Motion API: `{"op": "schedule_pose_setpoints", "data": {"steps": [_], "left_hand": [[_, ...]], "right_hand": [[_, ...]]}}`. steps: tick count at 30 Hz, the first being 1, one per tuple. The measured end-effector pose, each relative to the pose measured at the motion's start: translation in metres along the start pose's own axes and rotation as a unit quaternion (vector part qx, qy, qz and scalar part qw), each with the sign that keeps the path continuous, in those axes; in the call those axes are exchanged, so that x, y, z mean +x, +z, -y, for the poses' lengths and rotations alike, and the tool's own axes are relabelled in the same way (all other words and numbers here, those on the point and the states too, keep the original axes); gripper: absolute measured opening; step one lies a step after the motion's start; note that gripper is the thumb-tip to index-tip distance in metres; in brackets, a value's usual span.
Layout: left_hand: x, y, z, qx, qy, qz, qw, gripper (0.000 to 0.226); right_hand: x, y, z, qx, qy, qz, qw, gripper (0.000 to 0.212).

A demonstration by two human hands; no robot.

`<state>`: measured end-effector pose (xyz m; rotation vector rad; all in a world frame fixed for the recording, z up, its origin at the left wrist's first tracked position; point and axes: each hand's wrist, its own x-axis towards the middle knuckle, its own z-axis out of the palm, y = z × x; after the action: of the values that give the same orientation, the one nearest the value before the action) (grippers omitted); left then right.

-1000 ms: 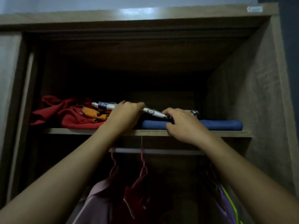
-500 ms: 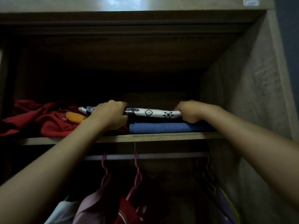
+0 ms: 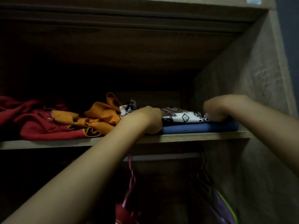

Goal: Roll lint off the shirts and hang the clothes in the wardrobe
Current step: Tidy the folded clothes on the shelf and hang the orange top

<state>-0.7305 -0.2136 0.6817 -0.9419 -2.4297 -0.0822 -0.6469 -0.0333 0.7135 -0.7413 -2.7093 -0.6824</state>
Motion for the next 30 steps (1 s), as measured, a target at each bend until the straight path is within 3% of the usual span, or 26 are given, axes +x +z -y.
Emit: {"op": "schedule_pose_setpoints", "data": {"steps": [3,5,7,9,13,16,20,26,30], "left_hand": [[-0.011,-0.021,0.007,-0.069,-0.034,0.123,0.989,0.074],[-0.009,-0.034,0.010,-0.130,-0.024,0.111,0.985,0.088],[0.000,-0.035,0.012,-0.141,-0.019,0.020,0.990,0.080],[0.009,-0.025,0.012,-0.099,-0.029,-0.030,0.994,0.063],[0.019,0.003,0.010,-0.046,-0.035,0.078,0.995,0.047],[0.019,0.003,0.012,-0.084,-0.036,0.079,0.993,0.051],[0.021,-0.001,0.013,-0.100,-0.097,0.072,0.988,0.080],[0.035,0.004,0.017,-0.063,-0.127,0.116,0.983,0.073],[0.031,0.000,0.021,-0.017,-0.124,0.091,0.988,0.074]], "right_hand": [[0.001,-0.014,-0.004,0.015,-0.025,0.028,0.999,0.026],[0.008,-0.023,-0.002,0.111,-0.033,-0.034,0.993,0.029],[0.025,-0.025,0.003,0.236,-0.043,-0.118,0.964,0.032],[0.043,-0.019,0.012,0.259,-0.043,-0.107,0.959,0.032],[0.066,0.007,0.028,0.183,-0.056,0.050,0.980,0.043],[0.073,0.014,0.028,0.246,-0.063,-0.013,0.967,0.045],[0.077,0.018,0.018,0.307,0.018,-0.145,0.941,0.035],[0.062,0.016,0.023,0.269,0.038,-0.116,0.955,0.040],[0.026,0.014,0.025,0.253,-0.016,-0.088,0.963,0.063]]}}
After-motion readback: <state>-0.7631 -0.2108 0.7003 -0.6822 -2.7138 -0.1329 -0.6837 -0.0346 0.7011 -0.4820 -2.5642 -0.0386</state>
